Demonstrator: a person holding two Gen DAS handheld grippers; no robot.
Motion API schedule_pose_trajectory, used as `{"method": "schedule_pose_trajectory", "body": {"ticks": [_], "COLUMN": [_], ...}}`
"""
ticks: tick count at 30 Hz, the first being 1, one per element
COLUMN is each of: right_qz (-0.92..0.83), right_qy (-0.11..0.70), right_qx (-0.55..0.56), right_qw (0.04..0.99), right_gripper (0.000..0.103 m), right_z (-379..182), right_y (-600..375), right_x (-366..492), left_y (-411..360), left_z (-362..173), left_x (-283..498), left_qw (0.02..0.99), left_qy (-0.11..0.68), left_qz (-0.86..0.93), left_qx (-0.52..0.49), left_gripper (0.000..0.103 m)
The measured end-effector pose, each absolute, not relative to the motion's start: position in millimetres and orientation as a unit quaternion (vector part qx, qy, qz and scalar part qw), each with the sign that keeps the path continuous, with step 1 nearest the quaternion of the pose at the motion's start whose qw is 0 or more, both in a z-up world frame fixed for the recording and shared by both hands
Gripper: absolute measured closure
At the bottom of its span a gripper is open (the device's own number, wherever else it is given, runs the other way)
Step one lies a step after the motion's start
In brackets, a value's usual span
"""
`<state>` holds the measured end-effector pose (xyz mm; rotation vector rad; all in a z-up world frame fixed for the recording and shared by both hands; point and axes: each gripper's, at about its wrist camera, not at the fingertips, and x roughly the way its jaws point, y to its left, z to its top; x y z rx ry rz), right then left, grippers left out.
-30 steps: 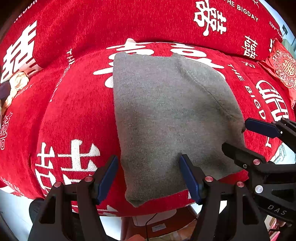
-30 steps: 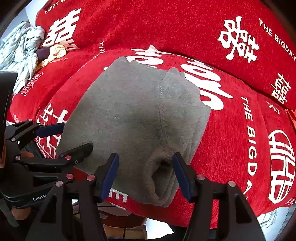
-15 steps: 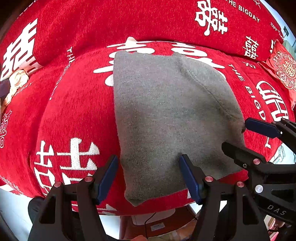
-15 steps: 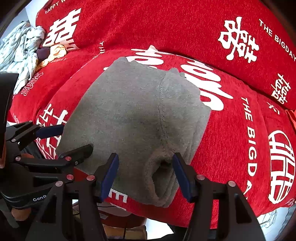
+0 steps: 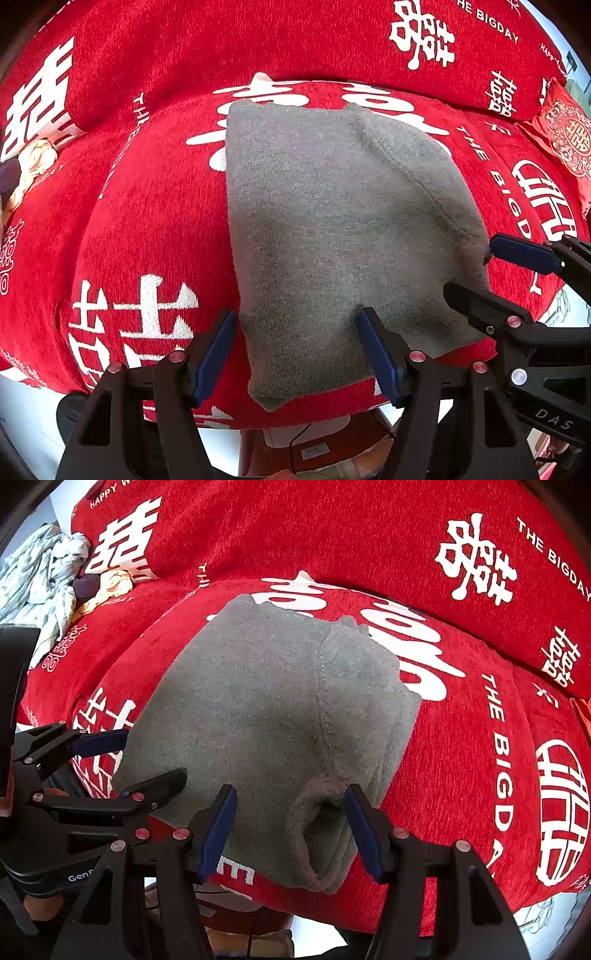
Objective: Fold small clothes
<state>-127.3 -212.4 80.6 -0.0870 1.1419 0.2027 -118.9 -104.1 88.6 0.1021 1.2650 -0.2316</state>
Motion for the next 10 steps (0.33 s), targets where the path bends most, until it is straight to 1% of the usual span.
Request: {"method": "schedule_pose_trajectory", "body": {"ticks": [10], "right_qz": [0.096], "right_qy": [0.538], "right_qx": [-0.034], "right_qw": [0.837], "right_gripper": [0.039], "right_z": [81.4], "right_y": [-212.5], "right_x": [-126.4], "left_y": [-103.8], "left_z": [87.5], "left_x": [-121.1], "left_qw": [0.801], "left_qy": [0.587], "left_qz": [-0.109], "left_qx": [0.050], "left_gripper": [0.034]}}
